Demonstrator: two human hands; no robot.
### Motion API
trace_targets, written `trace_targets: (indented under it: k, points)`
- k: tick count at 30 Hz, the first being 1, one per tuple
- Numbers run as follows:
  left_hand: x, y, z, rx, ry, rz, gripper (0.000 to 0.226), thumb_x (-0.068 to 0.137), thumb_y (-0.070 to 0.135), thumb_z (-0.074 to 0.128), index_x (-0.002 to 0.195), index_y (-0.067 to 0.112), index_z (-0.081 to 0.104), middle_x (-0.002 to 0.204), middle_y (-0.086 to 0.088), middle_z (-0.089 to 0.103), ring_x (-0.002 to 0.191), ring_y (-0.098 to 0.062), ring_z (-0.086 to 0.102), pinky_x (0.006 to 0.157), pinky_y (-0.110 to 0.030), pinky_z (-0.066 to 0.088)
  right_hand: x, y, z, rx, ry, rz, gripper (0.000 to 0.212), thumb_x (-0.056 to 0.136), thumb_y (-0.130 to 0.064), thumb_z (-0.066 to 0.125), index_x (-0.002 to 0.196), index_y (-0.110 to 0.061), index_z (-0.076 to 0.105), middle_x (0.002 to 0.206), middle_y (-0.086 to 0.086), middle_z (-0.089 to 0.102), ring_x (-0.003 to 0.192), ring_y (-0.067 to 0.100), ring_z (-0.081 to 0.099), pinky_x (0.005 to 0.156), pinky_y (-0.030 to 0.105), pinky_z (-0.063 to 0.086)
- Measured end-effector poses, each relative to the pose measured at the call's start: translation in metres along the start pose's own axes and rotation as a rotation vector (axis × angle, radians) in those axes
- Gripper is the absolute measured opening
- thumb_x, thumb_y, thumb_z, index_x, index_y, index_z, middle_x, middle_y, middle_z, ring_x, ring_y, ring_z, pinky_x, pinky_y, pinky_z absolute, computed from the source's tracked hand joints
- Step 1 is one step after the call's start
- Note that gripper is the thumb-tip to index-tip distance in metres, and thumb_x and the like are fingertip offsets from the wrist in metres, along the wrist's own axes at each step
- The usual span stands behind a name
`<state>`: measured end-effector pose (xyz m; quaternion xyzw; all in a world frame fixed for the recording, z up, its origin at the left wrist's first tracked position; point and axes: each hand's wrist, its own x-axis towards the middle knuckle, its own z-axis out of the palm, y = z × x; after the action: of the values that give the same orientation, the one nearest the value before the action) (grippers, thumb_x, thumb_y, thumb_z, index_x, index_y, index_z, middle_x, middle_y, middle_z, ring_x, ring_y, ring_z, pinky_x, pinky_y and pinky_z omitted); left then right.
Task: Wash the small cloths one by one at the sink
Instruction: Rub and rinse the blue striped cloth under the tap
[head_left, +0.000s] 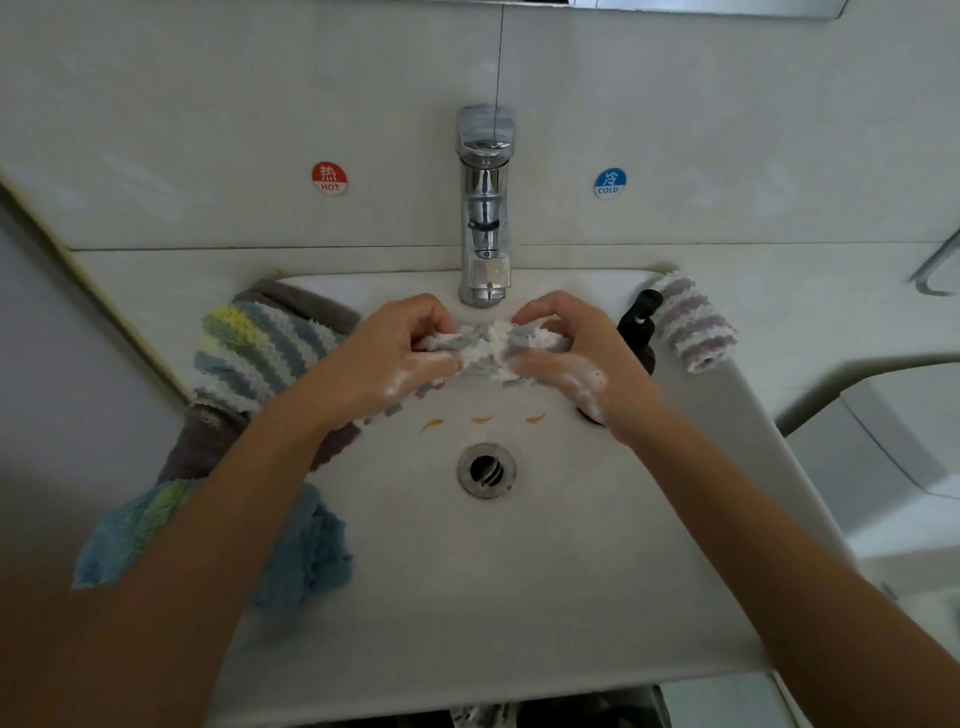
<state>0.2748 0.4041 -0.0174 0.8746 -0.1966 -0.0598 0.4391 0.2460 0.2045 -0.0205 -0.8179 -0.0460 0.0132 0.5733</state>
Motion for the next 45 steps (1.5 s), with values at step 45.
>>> trace_targets:
  k: [45]
  points:
    - [0.001,0.036,0.077,-0.504,0.67,-0.147,0.04,0.101,0.018,0.046,0.062,0.015,0.055,0.054,0.002,0.054,0.048,-0.003,0.053,0.051,-0.018,0.045,-0.025,0.009,0.069,0.473,0.328,-0.065,0.036,0.097,-0.029,0.052,0.063,-0.015,0.051,0.055,-0.01,0.049,0.058,0.01,0.048,0.056,0.029,0.042]
